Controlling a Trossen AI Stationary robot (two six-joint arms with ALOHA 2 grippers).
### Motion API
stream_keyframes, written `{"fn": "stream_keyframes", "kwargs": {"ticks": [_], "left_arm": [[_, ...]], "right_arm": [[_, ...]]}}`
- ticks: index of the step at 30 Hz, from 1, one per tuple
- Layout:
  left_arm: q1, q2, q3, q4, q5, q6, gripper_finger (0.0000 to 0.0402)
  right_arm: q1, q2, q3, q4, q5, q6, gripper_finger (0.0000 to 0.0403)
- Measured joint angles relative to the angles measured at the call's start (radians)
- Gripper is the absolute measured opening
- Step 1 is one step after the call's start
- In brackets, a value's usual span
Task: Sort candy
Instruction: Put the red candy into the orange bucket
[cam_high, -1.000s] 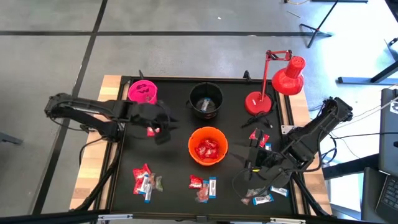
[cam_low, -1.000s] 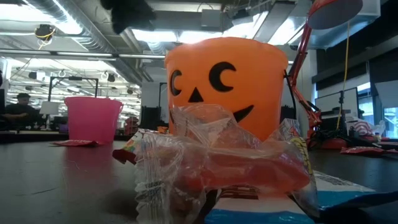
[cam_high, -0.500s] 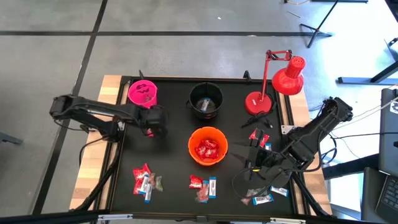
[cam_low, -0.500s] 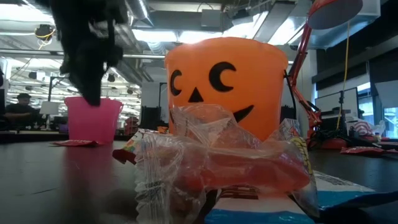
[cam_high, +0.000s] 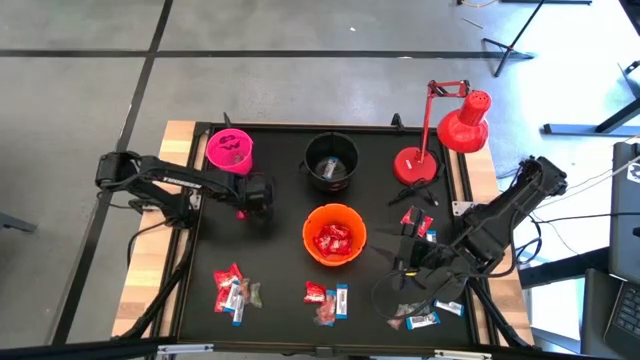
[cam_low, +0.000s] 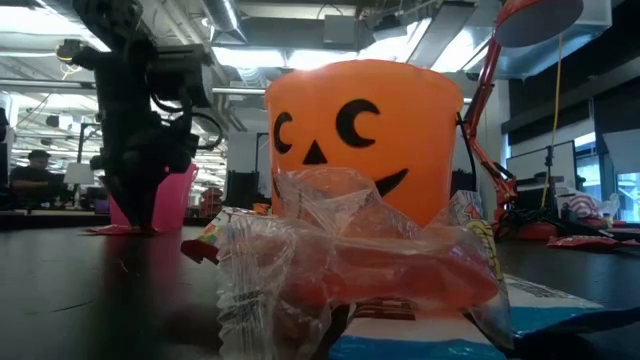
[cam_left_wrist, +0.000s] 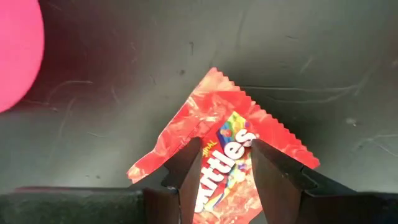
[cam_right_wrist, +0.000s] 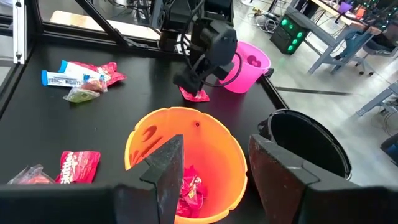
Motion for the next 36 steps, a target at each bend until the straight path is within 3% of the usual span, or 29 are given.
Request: {"fn": "stream_keyframes", "kwargs": {"ticks": [7, 16, 32, 36], "left_arm": [[-0.007, 0.013, -0.019, 0.021, 0.008, 0.019, 0.0121], [-0.03, 0.01, -0.02, 0.06, 0.02, 0.026, 0.0007], [-0.126, -0.008, 0.122, 0.054, 0.03, 0.138, 0.0], [-0.141, -0.008, 0.129, 0.049, 0.053, 0.19, 0.0021]], "right_arm": [[0.0, 0.01, 0.0, -0.001, 0.0, -0.002, 0.0177], [0.0, 0.01, 0.0, -0.001, 0.008, -0.003, 0.0177], [0.0, 0.01, 0.0, -0.001, 0.008, -0.003, 0.0177], [0.0, 0.01, 0.0, -0.001, 0.008, 0.001, 0.0177]]}}
